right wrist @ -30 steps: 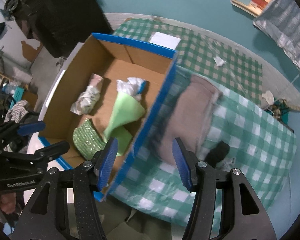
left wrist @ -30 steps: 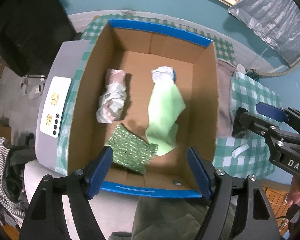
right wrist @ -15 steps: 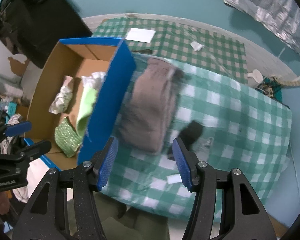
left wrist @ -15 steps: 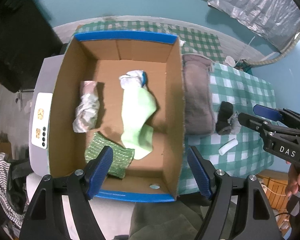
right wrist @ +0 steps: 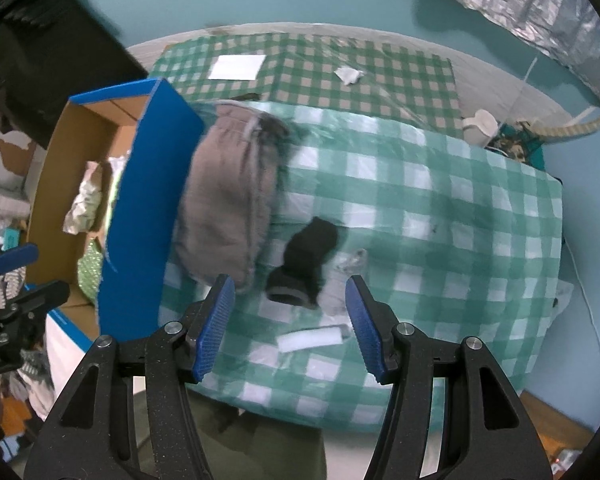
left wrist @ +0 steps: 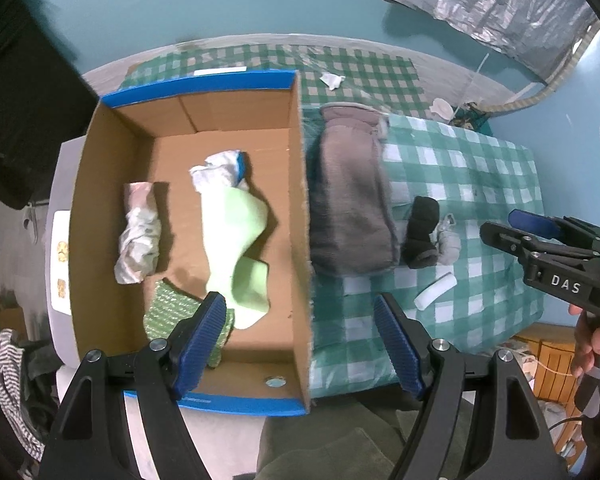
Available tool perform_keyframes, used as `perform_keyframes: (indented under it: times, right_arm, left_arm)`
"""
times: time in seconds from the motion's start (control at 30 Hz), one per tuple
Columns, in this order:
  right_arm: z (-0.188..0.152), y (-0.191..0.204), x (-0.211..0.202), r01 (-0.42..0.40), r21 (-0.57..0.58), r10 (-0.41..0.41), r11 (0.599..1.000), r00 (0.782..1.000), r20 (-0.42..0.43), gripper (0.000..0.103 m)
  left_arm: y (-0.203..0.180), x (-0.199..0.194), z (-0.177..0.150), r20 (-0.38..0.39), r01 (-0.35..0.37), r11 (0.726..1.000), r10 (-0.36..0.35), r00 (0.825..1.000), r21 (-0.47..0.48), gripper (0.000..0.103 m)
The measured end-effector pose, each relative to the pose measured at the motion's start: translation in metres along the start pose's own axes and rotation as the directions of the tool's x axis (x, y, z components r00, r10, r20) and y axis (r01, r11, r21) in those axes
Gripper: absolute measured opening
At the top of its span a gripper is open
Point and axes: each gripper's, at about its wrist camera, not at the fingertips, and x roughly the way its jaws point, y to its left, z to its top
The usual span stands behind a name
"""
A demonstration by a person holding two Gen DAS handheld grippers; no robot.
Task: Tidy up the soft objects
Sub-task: 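Withdraw both grippers from the box back over the socks on the table, then grasp the grey sock with the right gripper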
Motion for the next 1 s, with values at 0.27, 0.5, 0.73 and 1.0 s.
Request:
perform_keyframes:
  times: [0.27,0.5,0.73,1.0]
  right_arm:
    - [-0.009,-0.027,0.011,0.025,0.033,-0.024,0.999,0.999,-0.033,0.058]
    - [-0.014,-0.046,0.017,0.035,0.059,-0.032,0.998,0.998,-0.051,0.058]
    - [-0.016,-0.062,0.037,0.028,0.081,-0.022,0.996,0.997,-0.076,0.058]
    - [-0.015,-0.068,0.065,-0.007,0.111,0.018,0.994,0.995,-0.101,0.058]
  left_arm:
    - [-0.023,0.004,0.006,-0.006,0.009,0.999,-0.009,1.0,0.045,0.078]
    - [-0.04,0.011,0.012,-0.017,0.005,0.997,-0.003,1.0,0.08,0.078]
    - [-0.063,0.025,0.018,-0.035,-0.016,0.99,0.021,0.999,0.139,0.078]
    - [-0.089,0.055,0.022,-0.069,-0.045,0.98,0.059,0.996,0.196,0.078]
